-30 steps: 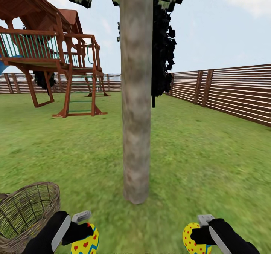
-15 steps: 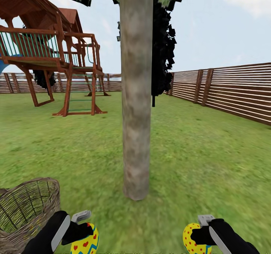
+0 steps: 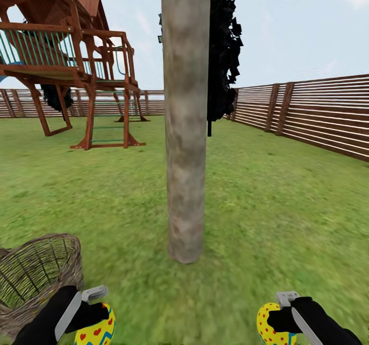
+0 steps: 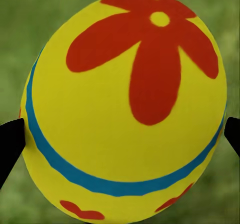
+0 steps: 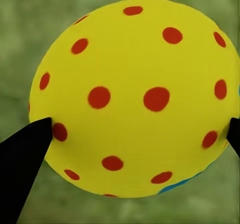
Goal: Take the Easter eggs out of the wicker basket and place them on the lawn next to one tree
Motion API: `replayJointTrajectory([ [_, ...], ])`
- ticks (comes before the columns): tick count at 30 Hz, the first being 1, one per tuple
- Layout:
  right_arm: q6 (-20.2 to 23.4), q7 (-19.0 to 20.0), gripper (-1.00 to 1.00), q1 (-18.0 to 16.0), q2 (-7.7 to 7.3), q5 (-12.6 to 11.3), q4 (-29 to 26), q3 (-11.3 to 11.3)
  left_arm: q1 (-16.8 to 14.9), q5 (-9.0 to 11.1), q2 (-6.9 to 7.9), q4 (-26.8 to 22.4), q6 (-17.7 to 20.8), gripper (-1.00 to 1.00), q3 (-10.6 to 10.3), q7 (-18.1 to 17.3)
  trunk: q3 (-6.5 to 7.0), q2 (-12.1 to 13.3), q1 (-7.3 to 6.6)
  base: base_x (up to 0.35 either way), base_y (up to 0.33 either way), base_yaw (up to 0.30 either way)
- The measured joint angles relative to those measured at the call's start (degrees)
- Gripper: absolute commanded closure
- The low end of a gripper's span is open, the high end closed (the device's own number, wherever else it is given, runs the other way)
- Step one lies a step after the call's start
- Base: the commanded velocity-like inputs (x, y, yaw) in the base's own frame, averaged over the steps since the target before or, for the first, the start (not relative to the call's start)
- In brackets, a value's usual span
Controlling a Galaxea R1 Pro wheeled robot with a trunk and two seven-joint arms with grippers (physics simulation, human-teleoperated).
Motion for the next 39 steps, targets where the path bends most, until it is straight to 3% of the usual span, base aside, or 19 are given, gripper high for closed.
replayJointTrajectory([
  [6,0.0,0.1,1.0,0.0,0.11,0.0,0.0,0.1,0.0,0.2,-0.36,0.1,0.0,1.0,0.0,-0.3,-0.01,0.0,-0.01,0.042,-0.057,0.0],
  [31,0.0,0.1,1.0,0.0,0.11,0.1,0.0,0.1,0.0,0.3,-0.46,0.2,0.0,1.0,0.0,-0.4,-0.01,0.0,-0.03,0.217,-0.262,0.0],
  [39,0.0,0.1,1.0,0.0,0.12,0.1,0.1,0.1,0.0,0.2,-0.45,-0.2,0.0,1.0,0.0,-0.1,-0.44,0.0,0.05,0.088,-0.036,0.0],
])
